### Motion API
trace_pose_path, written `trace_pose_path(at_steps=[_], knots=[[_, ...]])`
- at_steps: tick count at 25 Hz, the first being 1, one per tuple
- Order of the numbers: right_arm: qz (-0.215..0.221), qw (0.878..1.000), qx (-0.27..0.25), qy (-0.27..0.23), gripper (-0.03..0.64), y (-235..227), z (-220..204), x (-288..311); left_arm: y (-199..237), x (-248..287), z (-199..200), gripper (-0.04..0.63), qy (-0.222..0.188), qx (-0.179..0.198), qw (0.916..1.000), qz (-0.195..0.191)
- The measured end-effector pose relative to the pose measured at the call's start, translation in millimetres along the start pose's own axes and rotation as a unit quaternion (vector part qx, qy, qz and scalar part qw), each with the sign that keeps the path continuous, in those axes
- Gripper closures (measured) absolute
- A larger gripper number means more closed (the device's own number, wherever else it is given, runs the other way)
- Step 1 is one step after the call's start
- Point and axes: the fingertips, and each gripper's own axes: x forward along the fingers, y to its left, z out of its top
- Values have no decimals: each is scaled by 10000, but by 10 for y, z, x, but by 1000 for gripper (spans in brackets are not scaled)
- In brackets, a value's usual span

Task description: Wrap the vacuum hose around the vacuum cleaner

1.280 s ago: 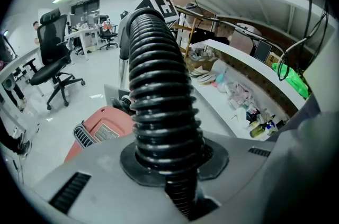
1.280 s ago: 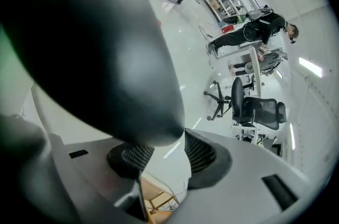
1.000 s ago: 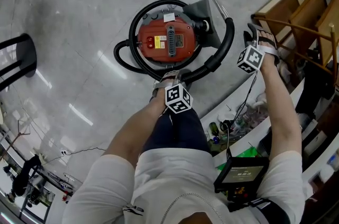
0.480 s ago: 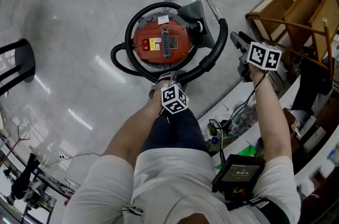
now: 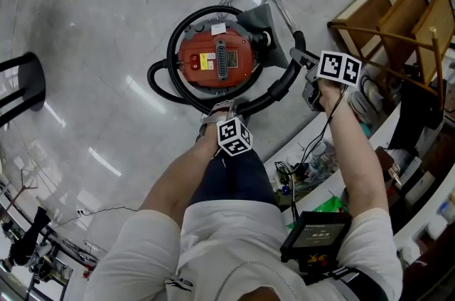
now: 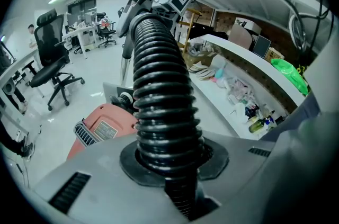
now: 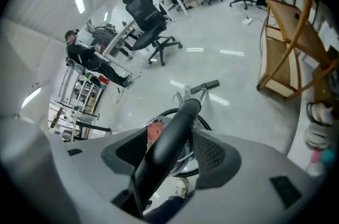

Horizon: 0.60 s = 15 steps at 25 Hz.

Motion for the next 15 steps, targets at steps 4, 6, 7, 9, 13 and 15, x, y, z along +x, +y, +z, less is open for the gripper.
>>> trace_pose_path(at_steps=[4, 6, 7, 9, 13, 15], knots=[[-249, 9990, -95, 352, 368, -56, -80, 70, -44, 25, -2, 515, 40, 91, 9999, -15], [-406, 9977, -142, 520, 368, -84, -118, 77, -77, 27, -30, 515, 85, 134, 9999, -49], [-470, 9970, -149, 596, 368, -99, -136, 79, -95, 31, -42, 515, 114, 161, 9998, -67], [-564, 9958, -156, 699, 371, -132, -159, 71, -127, 41, -48, 515, 174, 232, 9995, -91], [-736, 9923, -183, 976, 381, -228, -233, 50, -211, 85, -66, 514, 355, 456, 9983, -106], [-829, 9897, -175, 1152, 387, -296, -291, 45, -273, 129, -98, 514, 456, 562, 9973, -115]])
